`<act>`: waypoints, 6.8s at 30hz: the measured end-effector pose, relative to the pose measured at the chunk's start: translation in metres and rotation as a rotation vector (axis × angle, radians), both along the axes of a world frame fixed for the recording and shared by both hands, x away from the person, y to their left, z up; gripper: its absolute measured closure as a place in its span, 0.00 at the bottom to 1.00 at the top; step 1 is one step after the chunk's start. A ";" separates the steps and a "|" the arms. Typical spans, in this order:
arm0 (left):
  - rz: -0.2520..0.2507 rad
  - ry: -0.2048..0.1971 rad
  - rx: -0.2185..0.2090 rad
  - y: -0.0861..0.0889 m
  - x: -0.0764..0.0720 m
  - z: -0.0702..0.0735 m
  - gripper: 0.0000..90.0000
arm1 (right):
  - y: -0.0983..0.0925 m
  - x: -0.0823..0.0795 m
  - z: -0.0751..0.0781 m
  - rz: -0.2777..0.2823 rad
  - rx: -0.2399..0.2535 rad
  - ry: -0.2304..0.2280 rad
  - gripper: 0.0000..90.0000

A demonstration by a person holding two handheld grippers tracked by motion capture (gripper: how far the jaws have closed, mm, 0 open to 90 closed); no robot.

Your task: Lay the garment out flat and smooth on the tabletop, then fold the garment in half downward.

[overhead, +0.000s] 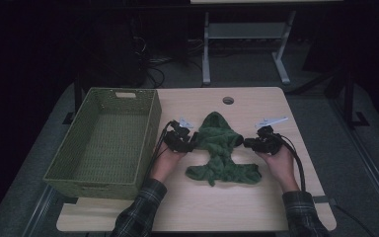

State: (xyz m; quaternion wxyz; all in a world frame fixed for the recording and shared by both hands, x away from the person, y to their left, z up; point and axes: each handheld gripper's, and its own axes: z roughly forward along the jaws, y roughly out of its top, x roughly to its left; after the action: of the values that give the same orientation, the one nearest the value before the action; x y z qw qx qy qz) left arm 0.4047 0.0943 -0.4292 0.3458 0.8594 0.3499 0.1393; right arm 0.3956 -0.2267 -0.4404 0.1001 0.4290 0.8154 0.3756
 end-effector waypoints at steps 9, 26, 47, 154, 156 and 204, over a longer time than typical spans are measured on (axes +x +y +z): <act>0.008 -0.057 -0.048 -0.001 0.011 0.024 0.60 | 0.001 0.004 0.027 -0.011 0.045 -0.067 0.77; 0.019 -0.032 -0.057 -0.020 0.076 0.000 0.53 | 0.021 0.072 0.011 -0.008 0.087 -0.014 0.68; -0.079 0.096 -0.028 -0.027 0.087 -0.033 0.91 | 0.049 0.090 -0.014 0.078 0.029 0.082 0.95; -0.157 -0.031 -0.022 0.039 -0.144 -0.048 0.15 | 0.172 -0.063 0.006 0.412 0.012 -0.079 0.76; -0.156 -0.030 -0.023 0.039 -0.144 -0.048 0.15 | 0.176 -0.060 -0.001 0.415 -0.006 -0.067 0.76; -0.138 -0.030 -0.030 0.039 -0.143 -0.048 0.15 | 0.061 -0.076 0.025 0.217 0.099 -0.140 0.90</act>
State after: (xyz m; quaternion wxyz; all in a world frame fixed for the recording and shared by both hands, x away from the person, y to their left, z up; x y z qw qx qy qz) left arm 0.2613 0.1331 -0.4775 0.3724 0.8741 0.2867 0.1227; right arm 0.3196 -0.1653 -0.4150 0.0944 0.3156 0.8284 0.4530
